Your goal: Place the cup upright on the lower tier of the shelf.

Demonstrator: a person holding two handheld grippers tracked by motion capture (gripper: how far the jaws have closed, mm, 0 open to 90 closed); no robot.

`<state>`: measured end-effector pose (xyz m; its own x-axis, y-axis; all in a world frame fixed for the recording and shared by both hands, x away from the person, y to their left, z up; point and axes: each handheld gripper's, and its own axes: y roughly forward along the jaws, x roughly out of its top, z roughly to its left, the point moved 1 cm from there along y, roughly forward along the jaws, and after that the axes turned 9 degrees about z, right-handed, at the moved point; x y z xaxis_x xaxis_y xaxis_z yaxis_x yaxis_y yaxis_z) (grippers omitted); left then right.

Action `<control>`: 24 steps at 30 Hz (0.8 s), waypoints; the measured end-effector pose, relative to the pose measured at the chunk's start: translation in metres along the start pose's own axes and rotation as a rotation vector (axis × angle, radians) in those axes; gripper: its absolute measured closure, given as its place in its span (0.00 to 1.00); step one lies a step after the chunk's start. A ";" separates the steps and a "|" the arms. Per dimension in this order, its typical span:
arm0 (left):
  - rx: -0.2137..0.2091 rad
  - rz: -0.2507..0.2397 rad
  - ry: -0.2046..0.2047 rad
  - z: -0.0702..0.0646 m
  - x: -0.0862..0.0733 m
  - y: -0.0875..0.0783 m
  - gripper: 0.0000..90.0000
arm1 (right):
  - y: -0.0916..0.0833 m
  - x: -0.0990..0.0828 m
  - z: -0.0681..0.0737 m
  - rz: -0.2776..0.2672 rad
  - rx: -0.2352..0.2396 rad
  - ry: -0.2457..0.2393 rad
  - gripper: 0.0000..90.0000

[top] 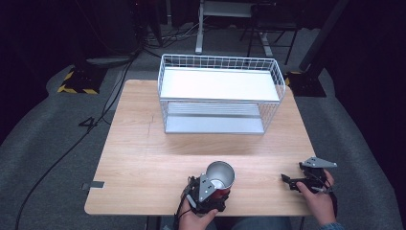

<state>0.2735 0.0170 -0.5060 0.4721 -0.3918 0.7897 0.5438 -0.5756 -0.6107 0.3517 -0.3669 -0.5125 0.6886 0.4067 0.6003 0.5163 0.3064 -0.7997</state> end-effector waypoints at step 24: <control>-0.027 -0.013 0.044 -0.006 0.019 -0.018 0.18 | 0.000 0.000 0.000 0.000 0.000 0.000 0.04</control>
<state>0.2686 0.0153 -0.4799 0.4336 -0.4150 0.7999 0.5303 -0.6002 -0.5988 0.3517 -0.3669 -0.5125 0.6888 0.4067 0.6001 0.5161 0.3062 -0.7999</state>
